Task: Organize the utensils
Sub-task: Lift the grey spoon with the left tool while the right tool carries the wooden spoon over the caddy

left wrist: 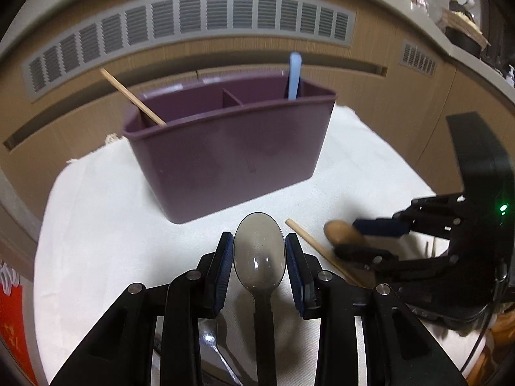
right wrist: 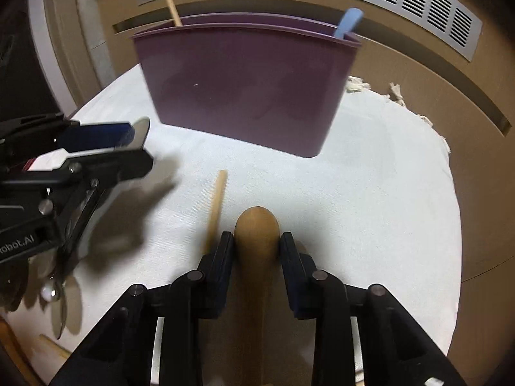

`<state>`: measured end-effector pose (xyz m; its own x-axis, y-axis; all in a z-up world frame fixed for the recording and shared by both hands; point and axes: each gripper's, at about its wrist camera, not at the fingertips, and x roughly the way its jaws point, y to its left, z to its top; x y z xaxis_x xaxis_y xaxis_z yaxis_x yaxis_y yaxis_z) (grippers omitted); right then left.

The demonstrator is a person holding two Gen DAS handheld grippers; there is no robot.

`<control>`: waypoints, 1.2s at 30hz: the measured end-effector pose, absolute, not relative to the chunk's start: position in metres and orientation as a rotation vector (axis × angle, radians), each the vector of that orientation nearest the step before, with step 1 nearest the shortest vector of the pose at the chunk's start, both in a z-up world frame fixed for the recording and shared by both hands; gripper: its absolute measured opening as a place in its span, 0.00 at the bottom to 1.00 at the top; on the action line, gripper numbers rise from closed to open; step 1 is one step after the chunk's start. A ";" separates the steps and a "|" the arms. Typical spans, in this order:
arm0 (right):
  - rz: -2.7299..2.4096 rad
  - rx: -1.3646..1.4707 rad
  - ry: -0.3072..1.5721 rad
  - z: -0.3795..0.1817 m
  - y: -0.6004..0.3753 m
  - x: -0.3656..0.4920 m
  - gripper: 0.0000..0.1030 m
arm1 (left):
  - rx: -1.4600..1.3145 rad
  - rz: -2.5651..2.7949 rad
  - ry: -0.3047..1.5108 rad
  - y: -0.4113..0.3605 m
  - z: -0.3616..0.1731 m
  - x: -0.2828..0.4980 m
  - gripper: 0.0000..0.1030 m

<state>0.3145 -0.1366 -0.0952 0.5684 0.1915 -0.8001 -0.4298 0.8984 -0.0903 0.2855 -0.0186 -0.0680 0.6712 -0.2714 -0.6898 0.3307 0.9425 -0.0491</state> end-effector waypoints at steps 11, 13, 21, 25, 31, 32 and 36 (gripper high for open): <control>0.431 -0.178 0.595 0.025 -0.157 0.237 0.26 | 0.050 -0.298 0.417 0.010 0.051 0.198 0.32; 0.437 -0.164 0.486 0.064 -0.160 0.221 0.26 | 0.060 -0.288 0.318 0.010 0.084 0.184 0.32; 0.380 -0.153 0.183 0.177 -0.157 0.207 0.26 | 0.054 -0.217 0.000 0.022 0.188 0.176 0.32; 0.333 -0.149 0.139 0.200 -0.153 0.226 0.26 | 0.009 -0.199 -0.084 0.029 0.204 0.200 0.33; 0.319 -0.142 0.211 0.186 -0.152 0.283 0.26 | -0.070 -0.188 -0.043 0.033 0.180 0.269 0.33; 0.323 -0.139 0.242 0.177 -0.150 0.298 0.26 | -0.076 -0.186 -0.024 0.033 0.172 0.281 0.33; 0.333 -0.142 0.350 0.138 -0.141 0.333 0.26 | -0.094 -0.187 0.062 0.031 0.135 0.322 0.33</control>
